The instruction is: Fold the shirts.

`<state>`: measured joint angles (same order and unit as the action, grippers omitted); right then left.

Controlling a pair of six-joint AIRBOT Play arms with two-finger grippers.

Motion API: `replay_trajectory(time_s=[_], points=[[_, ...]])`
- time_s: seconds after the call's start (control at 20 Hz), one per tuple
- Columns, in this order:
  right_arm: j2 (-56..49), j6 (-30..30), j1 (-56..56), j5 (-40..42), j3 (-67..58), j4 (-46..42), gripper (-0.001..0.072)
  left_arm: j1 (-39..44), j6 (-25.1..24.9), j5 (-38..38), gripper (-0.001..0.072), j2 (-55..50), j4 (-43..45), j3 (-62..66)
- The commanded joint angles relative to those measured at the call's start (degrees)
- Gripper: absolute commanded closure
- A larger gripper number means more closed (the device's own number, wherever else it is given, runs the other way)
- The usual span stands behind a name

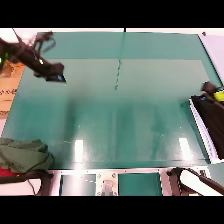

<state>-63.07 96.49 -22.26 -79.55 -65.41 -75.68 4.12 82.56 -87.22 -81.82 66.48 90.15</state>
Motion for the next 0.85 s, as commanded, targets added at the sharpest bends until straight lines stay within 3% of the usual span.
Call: replay_trajectory(time_s=[0.0,0.2,0.8], points=[[6.4,-1.1,12.4,5.0,11.3,0.6,0.0698,4.7,2.1,6.7,0.0688,12.3,2.2,-20.9],[7.7,-1.1,19.9,9.2,15.6,5.2,0.0698,5.0,3.7,9.3,0.0688,21.2,3.3,-33.4],[7.7,-1.2,24.9,11.0,15.7,6.2,0.0697,5.0,4.0,9.9,0.0687,23.1,4.2,-33.5]])
